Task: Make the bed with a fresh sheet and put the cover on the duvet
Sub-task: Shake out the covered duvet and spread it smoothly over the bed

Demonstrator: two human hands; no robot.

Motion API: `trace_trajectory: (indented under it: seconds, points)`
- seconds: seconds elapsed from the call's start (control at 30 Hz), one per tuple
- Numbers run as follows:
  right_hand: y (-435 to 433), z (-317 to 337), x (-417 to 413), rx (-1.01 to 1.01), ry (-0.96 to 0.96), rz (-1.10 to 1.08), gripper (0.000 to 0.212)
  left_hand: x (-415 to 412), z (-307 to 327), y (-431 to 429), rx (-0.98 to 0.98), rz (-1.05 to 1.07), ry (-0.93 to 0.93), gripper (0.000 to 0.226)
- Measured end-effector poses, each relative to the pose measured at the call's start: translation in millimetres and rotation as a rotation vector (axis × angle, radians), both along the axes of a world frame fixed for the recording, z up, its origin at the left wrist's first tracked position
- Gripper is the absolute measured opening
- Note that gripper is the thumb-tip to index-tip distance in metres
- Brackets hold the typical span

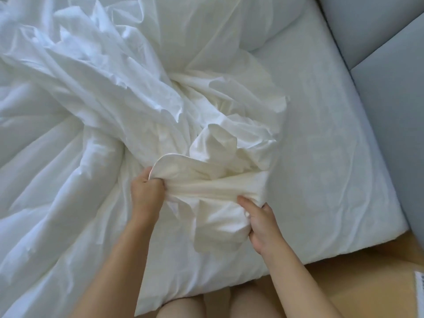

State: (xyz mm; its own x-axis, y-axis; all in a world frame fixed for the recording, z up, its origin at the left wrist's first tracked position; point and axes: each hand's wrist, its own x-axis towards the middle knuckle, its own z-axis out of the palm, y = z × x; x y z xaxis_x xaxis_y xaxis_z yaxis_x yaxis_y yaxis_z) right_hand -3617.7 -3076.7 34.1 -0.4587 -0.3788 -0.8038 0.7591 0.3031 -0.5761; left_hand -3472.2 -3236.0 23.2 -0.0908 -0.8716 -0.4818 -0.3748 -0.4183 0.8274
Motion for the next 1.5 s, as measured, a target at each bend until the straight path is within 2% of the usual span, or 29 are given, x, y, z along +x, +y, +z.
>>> trace_trajectory:
  seconds: [0.07,0.1,0.13,0.2,0.23,0.3,0.37,0.43,0.47,0.5,0.53,0.57,0.6,0.63,0.7,0.77,0.87,0.93,1.13,1.23,1.27,1.33,1.4,1.43,1.5]
  points:
    - [1.4,0.1,4.9,-0.064,0.0,0.028,0.026,14.6,1.5,0.4,0.058,0.123,0.021,0.008]
    - [3.3,-1.0,8.4,-0.077,0.017,0.049,0.027,17.3,2.5,2.5,0.07,0.142,0.022,0.012]
    - [5.3,-1.0,11.3,-0.079,0.043,0.072,0.028,18.5,3.9,5.6,0.077,0.142,0.04,0.014]
    - [9.2,0.5,14.6,-0.054,0.124,0.133,0.027,16.1,8.0,4.6,0.121,0.109,0.047,0.004]
    - [11.7,0.6,15.1,-0.032,0.176,0.178,0.025,15.2,10.0,2.2,0.144,0.032,0.002,0.012]
    - [16.0,1.5,14.9,0.008,0.271,0.29,0.022,12.9,13.3,-2.1,0.058,-0.269,-0.215,0.055]
    - [17.3,2.4,14.9,0.033,0.332,0.392,0.022,-6.6,22.0,0.5,-0.277,-0.447,-0.446,0.104]
    - [13.3,3.4,15.8,0.033,0.346,0.469,0.024,-45.3,26.0,6.9,-0.577,-0.661,-0.531,0.117]
    - [10.3,4.7,15.8,0.019,0.339,0.482,0.025,-64.9,25.1,7.2,-0.645,-0.802,-0.6,0.114]
    - [6.4,5.6,14.4,0.009,0.344,0.463,0.026,-80.5,18.9,1.9,-0.66,-0.942,-0.671,0.1]
    - [2.3,5.9,10.2,0.02,0.366,0.407,0.026,-90.7,14.4,-9.9,-0.619,-1.019,-0.732,0.076]
    - [-1.1,4.7,4.2,0.057,0.395,0.319,0.027,-94.5,12.2,-26.2,-0.564,-0.969,-0.734,0.051]
    - [-2.9,2.1,-3.4,0.117,0.409,0.209,0.028,-91.6,8.7,-45.6,-0.515,-0.829,-0.679,0.035]
    - [-2.8,-1.4,-11.3,0.171,0.389,0.093,0.027,-84.8,7.7,-65.7,-0.479,-0.661,-0.615,0.03]
    - [-1.4,-7.9,-21.5,0.224,0.252,-0.077,0.023,-65.6,11.7,-102.4,-0.496,-0.386,-0.519,0.03]
    - [-0.8,-14.0,-21.7,0.229,0.137,-0.073,0.019,-47.6,14.3,-124.9,-0.52,-0.286,-0.569,0.034]
    - [1.7,-21.1,-14.4,0.174,0.001,0.014,0.02,-37.7,13.8,-131.5,-0.508,-0.367,-0.726,0.038]
    - [4.7,-24.2,-9.2,0.112,-0.092,0.042,0.02,-38.3,12.9,-127.5,-0.498,-0.39,-0.763,0.037]
    - [13.0,-32.3,-10.1,0.017,-0.076,0.011,0.026,-37.6,9.2,-117.5,-0.475,-0.484,-0.843,0.029]
    - [9.1,-37.4,-17.1,-0.002,-0.077,-0.082,0.037,-43.5,13.8,-105.5,-0.618,-0.684,-0.726,0.029]
    - [5.7,-38.1,-19.9,-0.023,-0.106,-0.114,0.042,-45.4,13.8,-96.7,-0.712,-0.865,-0.678,0.026]
    - [-2.5,-38.1,-26.0,-0.048,-0.18,-0.138,0.052,-49.2,12.4,-69.5,-0.875,-1.379,-0.601,0.025]
    - [-8.3,-40.2,-32.4,-0.029,-0.192,-0.114,0.049,-52.5,7.3,-41.9,-0.854,-1.778,-0.535,0.029]
    - [-9.9,-42.8,-35.3,-0.008,-0.167,-0.097,0.044,-54.8,4.9,-34.6,-0.781,-1.845,-0.552,0.027]
    - [-11.9,-47.5,-41.0,0.077,-0.085,-0.069,0.035,-62.3,6.8,-35.8,-0.584,-1.748,-0.552,0.022]
